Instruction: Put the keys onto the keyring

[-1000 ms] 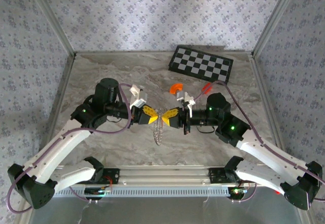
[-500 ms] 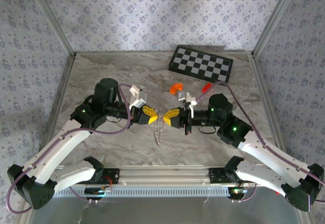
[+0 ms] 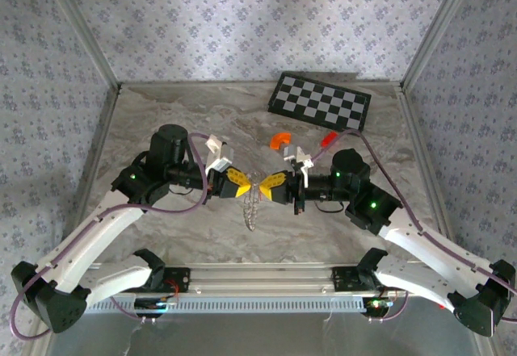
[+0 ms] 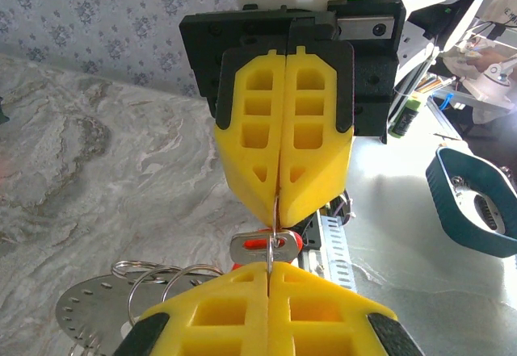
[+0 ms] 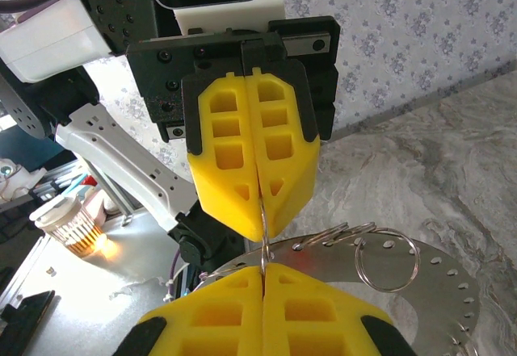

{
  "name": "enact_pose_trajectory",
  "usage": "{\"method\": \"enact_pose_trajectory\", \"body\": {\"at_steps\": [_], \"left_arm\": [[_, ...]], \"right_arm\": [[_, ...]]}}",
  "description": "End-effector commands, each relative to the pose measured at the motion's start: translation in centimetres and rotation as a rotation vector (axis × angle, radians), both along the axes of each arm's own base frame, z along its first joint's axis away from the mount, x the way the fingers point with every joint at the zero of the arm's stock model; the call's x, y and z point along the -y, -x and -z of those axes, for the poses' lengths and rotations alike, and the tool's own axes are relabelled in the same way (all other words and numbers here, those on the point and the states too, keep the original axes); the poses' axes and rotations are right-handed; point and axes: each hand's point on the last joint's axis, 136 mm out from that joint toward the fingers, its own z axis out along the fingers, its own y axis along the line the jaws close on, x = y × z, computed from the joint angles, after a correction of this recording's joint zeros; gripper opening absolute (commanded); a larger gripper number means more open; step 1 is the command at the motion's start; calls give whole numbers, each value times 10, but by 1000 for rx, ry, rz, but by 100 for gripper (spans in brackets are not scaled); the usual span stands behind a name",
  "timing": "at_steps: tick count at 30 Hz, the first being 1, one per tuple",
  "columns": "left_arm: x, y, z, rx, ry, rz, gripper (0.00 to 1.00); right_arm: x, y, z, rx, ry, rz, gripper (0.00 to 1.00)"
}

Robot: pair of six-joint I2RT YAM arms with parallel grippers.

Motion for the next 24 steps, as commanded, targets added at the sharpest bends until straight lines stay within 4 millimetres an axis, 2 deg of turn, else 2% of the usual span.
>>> {"method": "enact_pose_trajectory", "body": {"at_steps": [1, 24], "left_arm": [[-2, 10, -18, 60, 42, 33, 0], [-2, 11, -17, 58, 38, 39, 0]], "right_arm": [[1, 3, -8, 21, -11, -5, 0], [-2, 0, -4, 38, 8, -3, 0]]}}
